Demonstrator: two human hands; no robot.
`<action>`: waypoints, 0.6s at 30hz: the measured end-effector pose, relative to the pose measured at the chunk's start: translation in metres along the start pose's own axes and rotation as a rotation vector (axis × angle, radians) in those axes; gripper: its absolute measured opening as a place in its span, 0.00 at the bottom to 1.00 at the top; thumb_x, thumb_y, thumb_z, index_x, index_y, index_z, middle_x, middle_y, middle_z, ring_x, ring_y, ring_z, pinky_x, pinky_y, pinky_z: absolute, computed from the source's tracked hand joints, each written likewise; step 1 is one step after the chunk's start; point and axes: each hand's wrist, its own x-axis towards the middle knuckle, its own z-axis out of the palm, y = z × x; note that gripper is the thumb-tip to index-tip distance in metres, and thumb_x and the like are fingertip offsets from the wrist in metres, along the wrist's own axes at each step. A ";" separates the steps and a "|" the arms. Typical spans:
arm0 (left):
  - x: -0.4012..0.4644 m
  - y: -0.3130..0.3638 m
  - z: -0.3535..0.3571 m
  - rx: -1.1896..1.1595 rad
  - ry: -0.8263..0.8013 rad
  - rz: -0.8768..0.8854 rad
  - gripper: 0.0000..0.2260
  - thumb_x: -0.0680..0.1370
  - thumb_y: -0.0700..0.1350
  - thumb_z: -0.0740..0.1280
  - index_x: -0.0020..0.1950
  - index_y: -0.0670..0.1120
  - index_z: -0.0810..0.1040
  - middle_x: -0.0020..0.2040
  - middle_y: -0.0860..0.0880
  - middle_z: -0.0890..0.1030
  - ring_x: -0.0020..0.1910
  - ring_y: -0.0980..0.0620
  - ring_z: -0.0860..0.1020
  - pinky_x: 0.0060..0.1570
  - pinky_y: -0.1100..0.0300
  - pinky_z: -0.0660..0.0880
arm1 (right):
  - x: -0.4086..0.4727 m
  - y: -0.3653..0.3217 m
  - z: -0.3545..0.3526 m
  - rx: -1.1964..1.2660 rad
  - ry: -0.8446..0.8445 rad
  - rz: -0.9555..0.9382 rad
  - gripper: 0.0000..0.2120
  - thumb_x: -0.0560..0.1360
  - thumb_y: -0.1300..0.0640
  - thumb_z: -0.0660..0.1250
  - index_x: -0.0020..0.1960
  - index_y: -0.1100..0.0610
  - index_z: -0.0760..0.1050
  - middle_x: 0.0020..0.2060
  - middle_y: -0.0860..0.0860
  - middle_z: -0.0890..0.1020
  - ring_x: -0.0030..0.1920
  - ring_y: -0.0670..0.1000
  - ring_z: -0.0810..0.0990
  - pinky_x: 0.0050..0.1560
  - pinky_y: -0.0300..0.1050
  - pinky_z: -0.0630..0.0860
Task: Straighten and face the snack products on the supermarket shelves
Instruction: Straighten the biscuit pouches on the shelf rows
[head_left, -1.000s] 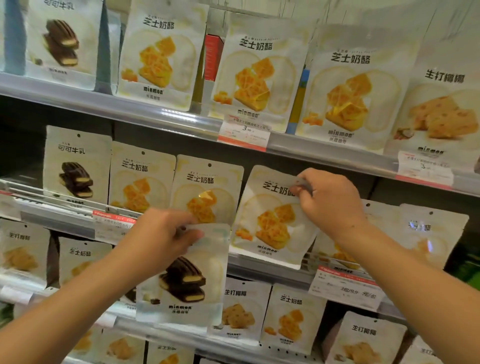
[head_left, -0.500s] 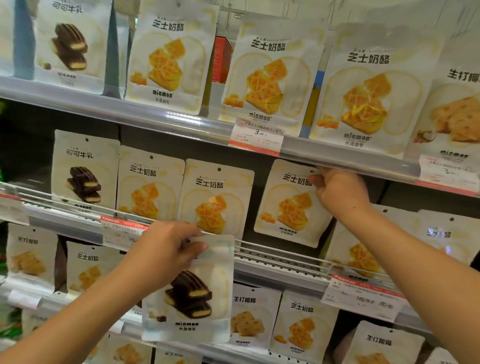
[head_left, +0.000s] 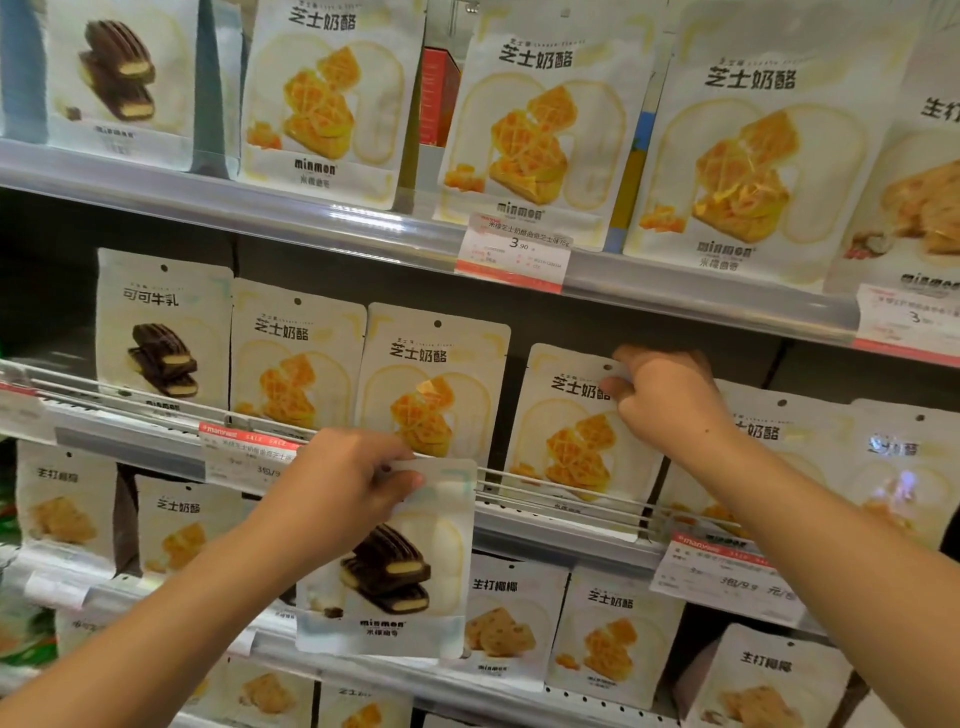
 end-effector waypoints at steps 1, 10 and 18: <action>0.000 0.001 0.001 -0.001 -0.001 -0.001 0.08 0.76 0.47 0.71 0.37 0.55 0.76 0.31 0.54 0.81 0.32 0.57 0.80 0.36 0.57 0.77 | -0.001 0.000 -0.001 -0.007 -0.005 -0.004 0.15 0.78 0.51 0.64 0.64 0.49 0.73 0.48 0.50 0.82 0.59 0.57 0.75 0.65 0.50 0.64; -0.006 0.013 0.003 0.041 -0.018 -0.059 0.05 0.76 0.51 0.70 0.42 0.51 0.79 0.32 0.54 0.82 0.33 0.58 0.80 0.39 0.56 0.78 | -0.063 -0.054 -0.014 0.304 0.069 -0.523 0.20 0.76 0.42 0.59 0.64 0.48 0.74 0.60 0.44 0.78 0.63 0.44 0.72 0.65 0.49 0.67; -0.051 0.013 -0.011 0.142 -0.012 -0.162 0.06 0.76 0.51 0.70 0.40 0.53 0.78 0.34 0.53 0.81 0.34 0.58 0.76 0.36 0.60 0.73 | -0.082 -0.132 0.020 0.340 -0.412 -0.747 0.26 0.73 0.37 0.65 0.69 0.41 0.67 0.58 0.47 0.80 0.56 0.49 0.78 0.52 0.52 0.78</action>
